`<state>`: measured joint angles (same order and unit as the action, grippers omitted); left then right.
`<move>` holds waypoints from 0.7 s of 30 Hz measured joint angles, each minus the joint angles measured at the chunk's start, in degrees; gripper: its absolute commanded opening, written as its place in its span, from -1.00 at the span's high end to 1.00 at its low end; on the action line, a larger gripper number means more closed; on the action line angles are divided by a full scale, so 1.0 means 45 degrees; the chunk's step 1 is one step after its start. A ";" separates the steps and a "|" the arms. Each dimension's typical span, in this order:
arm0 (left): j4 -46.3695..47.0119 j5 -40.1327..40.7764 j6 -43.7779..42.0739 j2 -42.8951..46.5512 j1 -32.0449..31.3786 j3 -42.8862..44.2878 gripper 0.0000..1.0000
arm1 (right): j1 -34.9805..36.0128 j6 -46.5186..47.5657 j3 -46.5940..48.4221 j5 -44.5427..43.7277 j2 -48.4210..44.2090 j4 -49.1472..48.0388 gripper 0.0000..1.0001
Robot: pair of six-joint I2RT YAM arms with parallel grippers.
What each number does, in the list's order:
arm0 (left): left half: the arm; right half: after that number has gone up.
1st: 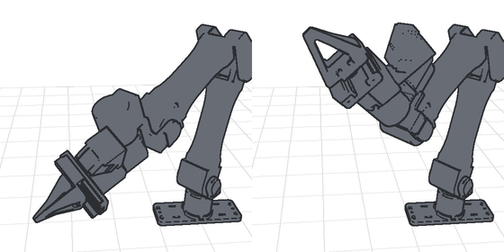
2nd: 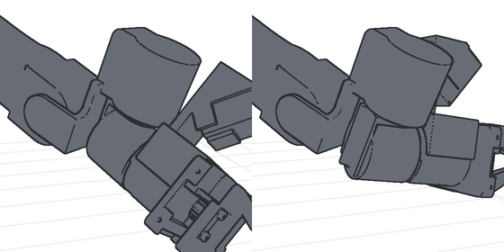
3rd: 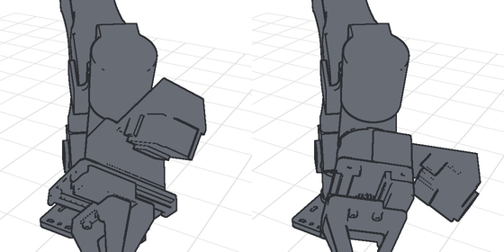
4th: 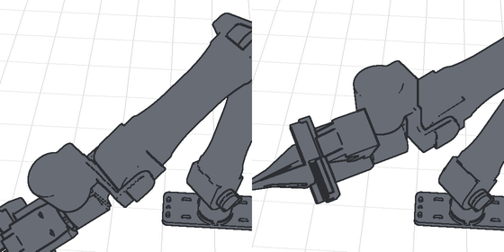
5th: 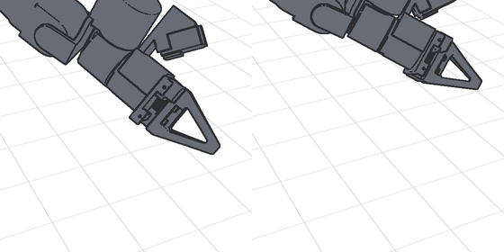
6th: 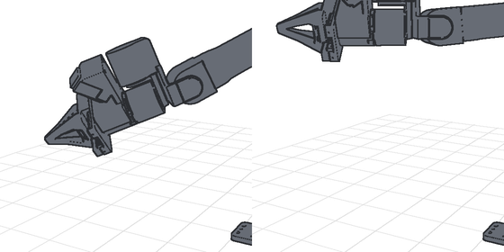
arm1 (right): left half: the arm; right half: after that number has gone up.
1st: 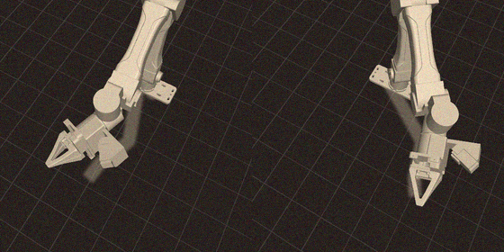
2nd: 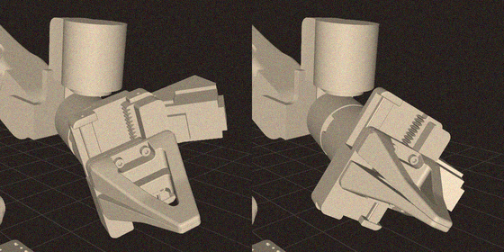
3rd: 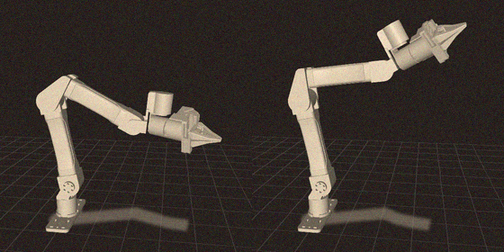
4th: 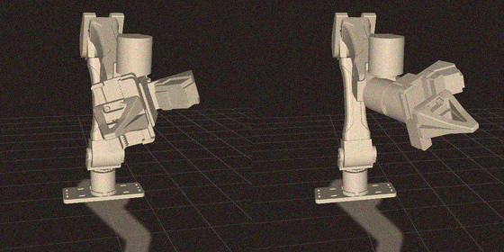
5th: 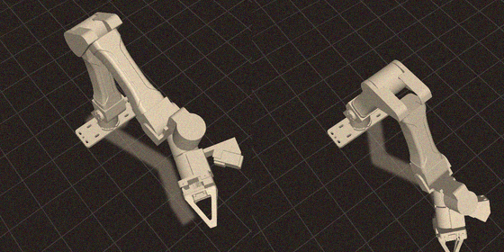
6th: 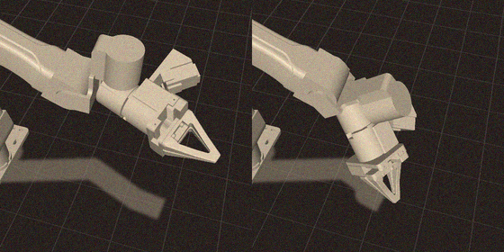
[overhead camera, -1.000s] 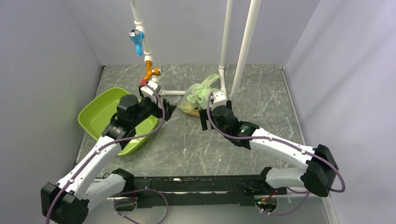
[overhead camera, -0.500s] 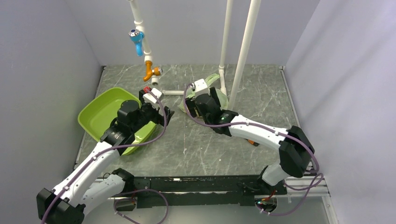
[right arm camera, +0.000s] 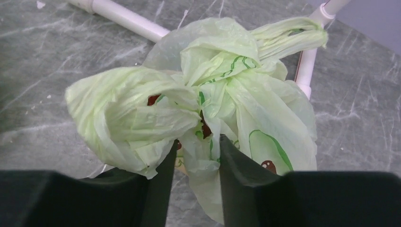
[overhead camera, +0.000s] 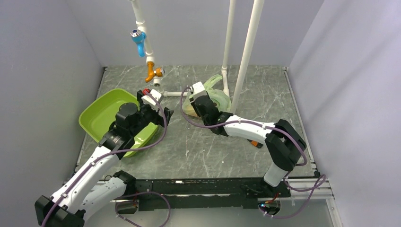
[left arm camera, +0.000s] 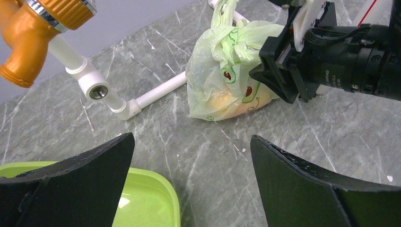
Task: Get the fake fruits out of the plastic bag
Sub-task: Move the plastic bag to the center of the board.
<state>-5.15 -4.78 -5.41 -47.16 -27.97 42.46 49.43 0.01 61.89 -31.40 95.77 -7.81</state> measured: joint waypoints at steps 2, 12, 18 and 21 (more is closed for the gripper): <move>-0.0005 -0.0010 0.0005 -0.0131 0.0000 0.0000 -0.99 | 0.0005 0.0180 -0.0427 0.0126 0.0000 -0.0510 0.63; -0.0053 -0.0155 0.0015 -0.0495 -0.0083 0.0000 -0.99 | 0.0165 0.0185 -0.2055 0.1797 -0.1010 -0.1122 1.00; -0.0073 -0.0758 0.0044 -0.0782 -0.0083 0.0019 -0.99 | 0.0583 -0.0918 -0.4255 0.3968 -0.3988 -0.1234 1.00; -0.0204 -0.1287 0.0053 -0.1122 -0.0141 0.0160 -0.99 | 0.0743 -0.1438 -0.5265 0.4940 -0.5090 -0.1341 1.00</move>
<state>-6.07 -10.57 -5.17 -52.21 -28.60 43.18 52.77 -6.46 38.20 -9.17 72.86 -13.85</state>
